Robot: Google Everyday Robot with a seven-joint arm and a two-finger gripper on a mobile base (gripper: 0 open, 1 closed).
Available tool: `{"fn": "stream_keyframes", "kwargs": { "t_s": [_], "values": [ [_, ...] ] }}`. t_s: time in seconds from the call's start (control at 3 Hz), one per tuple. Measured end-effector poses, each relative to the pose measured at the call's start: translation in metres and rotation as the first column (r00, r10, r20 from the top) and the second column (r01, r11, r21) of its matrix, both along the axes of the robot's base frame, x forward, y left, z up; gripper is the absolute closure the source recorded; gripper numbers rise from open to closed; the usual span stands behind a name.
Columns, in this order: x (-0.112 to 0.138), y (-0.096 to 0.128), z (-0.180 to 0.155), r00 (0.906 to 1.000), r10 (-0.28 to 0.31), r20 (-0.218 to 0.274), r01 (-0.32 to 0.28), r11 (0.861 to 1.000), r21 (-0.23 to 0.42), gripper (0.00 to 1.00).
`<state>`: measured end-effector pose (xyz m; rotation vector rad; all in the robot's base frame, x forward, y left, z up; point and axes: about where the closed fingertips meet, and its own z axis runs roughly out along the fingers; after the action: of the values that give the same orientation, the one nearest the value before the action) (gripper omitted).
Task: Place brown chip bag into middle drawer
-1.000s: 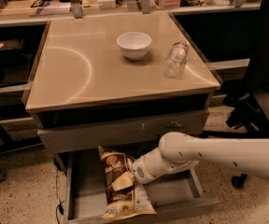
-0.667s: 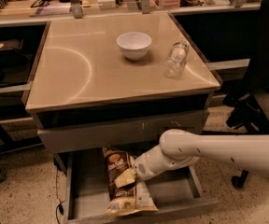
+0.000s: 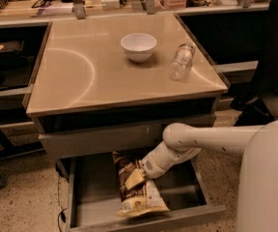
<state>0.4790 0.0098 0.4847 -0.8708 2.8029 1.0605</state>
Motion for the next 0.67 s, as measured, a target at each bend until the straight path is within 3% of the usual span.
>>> {"fn": "stream_keyframes", "kwargs": {
  "t_s": [0.67],
  "values": [
    [0.0084,0.0034,0.002,0.9999,0.014,0.008,-0.014,1.0,-0.011,1.0]
  ]
}}
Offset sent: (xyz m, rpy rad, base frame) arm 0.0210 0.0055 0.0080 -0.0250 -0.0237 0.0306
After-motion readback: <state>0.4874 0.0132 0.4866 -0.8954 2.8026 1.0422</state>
